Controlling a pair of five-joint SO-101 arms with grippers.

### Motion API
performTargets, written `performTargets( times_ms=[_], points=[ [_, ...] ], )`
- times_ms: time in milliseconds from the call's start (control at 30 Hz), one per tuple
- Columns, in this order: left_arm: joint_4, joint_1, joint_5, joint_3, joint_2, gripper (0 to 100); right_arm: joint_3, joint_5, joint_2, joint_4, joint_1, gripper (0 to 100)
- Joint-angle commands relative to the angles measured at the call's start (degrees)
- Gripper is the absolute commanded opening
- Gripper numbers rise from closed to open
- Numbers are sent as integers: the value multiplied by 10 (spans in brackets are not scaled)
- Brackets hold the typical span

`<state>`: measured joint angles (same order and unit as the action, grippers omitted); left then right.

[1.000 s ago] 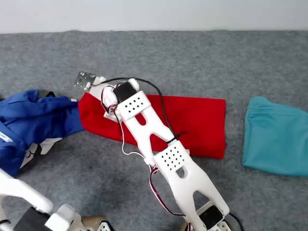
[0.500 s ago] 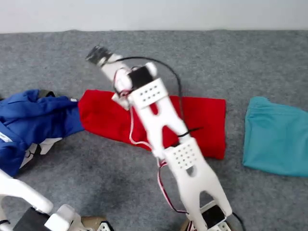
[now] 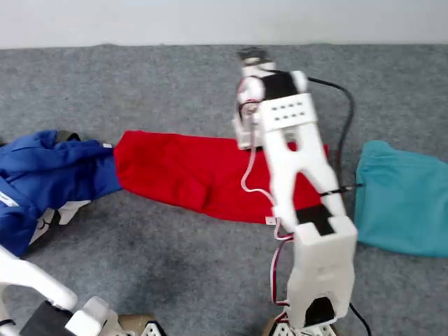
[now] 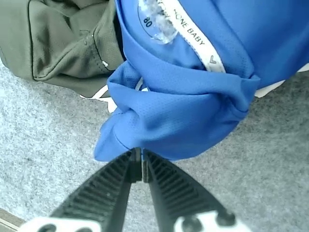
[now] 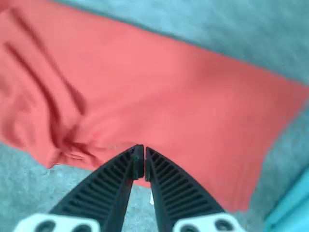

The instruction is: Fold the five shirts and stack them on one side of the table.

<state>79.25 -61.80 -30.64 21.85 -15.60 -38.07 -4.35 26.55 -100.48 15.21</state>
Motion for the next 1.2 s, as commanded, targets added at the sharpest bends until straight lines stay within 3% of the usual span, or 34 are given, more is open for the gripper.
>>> performTargets(
  times_ms=[0, 133, 333, 1167],
  points=[
    [-4, -1, -6, -2, -26, 14, 24, -22, -50, -23, -52, 9],
    [-4, 1, -6, -2, -25, 14, 64, -2, -48, -16, -89, 20],
    [-8, 7, -6, -4, -22, 14, 132, 20, -48, 29, -124, 154],
    [-8, 27, -36, -3, -22, 14, 441, 37, -145, 327, -187, 175]
  ],
)
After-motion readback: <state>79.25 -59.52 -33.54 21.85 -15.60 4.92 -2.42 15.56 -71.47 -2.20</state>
